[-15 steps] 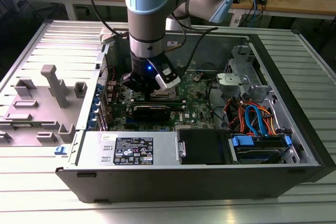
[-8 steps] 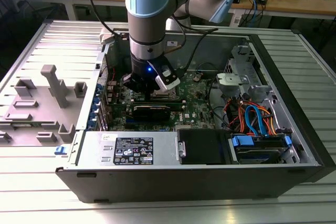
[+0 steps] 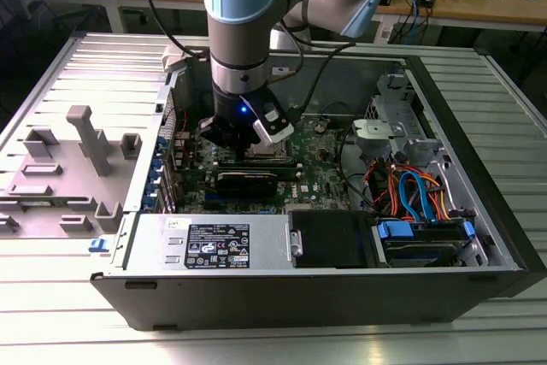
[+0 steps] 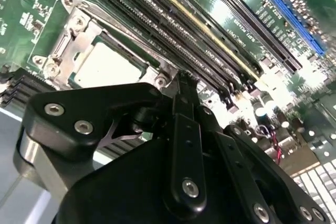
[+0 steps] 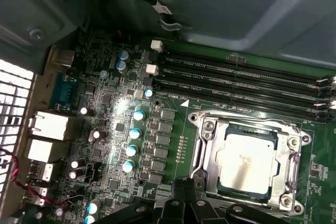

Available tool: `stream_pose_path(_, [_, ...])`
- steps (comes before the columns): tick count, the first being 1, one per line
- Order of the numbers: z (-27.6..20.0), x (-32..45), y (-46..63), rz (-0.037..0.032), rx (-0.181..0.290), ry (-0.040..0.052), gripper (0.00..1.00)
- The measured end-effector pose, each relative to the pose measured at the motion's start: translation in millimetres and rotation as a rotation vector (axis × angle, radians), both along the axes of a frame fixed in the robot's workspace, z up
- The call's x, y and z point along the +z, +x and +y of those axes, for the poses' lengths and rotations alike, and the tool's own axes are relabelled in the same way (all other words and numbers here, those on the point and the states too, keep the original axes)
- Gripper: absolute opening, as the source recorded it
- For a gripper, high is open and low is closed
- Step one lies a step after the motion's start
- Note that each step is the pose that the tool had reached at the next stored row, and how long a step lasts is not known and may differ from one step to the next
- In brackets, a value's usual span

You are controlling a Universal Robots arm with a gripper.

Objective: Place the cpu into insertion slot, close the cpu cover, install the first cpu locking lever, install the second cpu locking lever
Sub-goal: 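Install the second cpu locking lever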

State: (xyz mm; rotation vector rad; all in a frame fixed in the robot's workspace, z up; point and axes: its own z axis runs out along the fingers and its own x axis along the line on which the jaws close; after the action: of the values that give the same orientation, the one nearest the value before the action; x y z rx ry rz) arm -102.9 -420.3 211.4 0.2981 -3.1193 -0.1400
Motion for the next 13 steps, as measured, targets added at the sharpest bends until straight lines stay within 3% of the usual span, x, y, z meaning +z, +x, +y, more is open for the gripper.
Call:
stream_pose_path(3, [0.5, 9.6, 0.0, 0.0001, 0.0, -0.0002, 0.11])
stream_pose_path(8, [1.3, 42.7, 0.0, 0.0004, 0.001, -0.0002, 0.11])
stream_pose_path(10, [1.4, 48.5, 0.0, 0.0013, 0.001, -0.0003, 0.11])
stream_pose_path(13, [1.4, 51.0, 6.0, 0.0153, 0.0, -0.0006, 0.11])
